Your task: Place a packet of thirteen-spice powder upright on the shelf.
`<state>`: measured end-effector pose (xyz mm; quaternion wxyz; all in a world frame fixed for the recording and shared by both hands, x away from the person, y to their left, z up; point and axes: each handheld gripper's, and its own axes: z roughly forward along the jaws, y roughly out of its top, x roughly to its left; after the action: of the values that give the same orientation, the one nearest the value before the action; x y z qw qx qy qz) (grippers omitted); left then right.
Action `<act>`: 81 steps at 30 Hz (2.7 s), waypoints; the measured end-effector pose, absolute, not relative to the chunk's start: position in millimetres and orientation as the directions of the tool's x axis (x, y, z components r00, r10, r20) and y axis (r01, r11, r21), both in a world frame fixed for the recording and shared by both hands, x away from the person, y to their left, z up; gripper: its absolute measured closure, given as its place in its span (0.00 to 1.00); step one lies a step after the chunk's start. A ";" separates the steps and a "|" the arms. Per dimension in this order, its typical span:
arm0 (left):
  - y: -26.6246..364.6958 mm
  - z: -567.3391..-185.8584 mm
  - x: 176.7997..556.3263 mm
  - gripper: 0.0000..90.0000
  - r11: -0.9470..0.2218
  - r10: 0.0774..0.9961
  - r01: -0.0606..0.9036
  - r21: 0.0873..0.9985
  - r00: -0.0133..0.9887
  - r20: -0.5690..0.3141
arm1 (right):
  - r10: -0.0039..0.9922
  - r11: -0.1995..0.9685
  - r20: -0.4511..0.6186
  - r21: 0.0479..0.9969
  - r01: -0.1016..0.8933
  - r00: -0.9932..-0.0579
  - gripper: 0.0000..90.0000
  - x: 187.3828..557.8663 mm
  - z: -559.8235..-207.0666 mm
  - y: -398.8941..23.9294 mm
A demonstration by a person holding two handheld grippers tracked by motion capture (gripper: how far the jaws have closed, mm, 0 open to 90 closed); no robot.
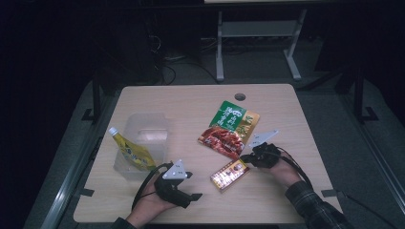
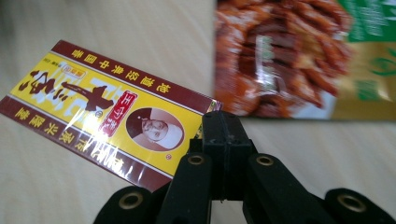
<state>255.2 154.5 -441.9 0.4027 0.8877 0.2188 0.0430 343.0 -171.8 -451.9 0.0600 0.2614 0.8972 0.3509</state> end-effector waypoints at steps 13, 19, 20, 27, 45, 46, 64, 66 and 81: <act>153.2 -442.1 254.7 0.22 -0.591 0.418 0.351 0.727 0.903 -0.096 | 0.416 0.661 0.094 0.651 0.372 -0.904 1.00 317.8 -452.2 -138.2; 151.6 -443.0 253.8 0.23 -0.605 0.405 0.349 0.716 0.909 -0.101 | 0.390 0.667 0.104 0.653 0.359 -0.915 1.00 304.7 -452.5 -137.1; 151.1 -443.6 253.3 0.23 -0.605 0.401 0.347 0.716 0.910 -0.102 | 0.386 0.669 0.108 0.651 0.358 -0.916 1.00 302.1 -452.4 -136.8; 149.8 -446.1 249.0 0.22 -0.648 0.374 0.336 0.683 0.922 -0.098 | 0.337 0.682 0.111 0.656 0.323 -0.935 1.00 290.3 -454.4 -134.9; 137.6 -453.3 246.2 0.24 -0.723 0.330 0.314 0.616 0.939 -0.091 | 0.362 0.631 0.156 0.685 0.365 -0.919 0.86 283.6 -448.1 -156.4; 137.3 -453.6 246.4 0.25 -0.727 0.329 0.310 0.613 0.940 -0.086 | 0.355 0.631 0.161 0.686 0.363 -0.921 0.83 283.9 -448.1 -156.4; 145.3 -449.0 254.2 0.35 -0.740 0.291 0.290 0.607 0.952 -0.099 | 0.294 0.639 0.139 0.707 0.302 -0.946 0.88 290.5 -448.3 -150.5; 144.6 -448.1 252.8 0.35 -0.730 0.293 0.294 0.617 0.950 -0.106 | 0.288 0.624 0.157 0.718 0.309 -0.945 0.95 289.8 -446.4 -147.2; 148.6 -418.3 254.6 0.36 -0.632 0.267 0.209 0.746 0.963 -0.044 | 0.259 0.663 0.143 0.693 0.284 -0.955 1.00 290.6 -451.3 -138.5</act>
<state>254.6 148.6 -418.3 0.4081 0.9027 0.1319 0.0353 290.6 -138.5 -451.3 -0.0158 0.1489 0.9117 0.3826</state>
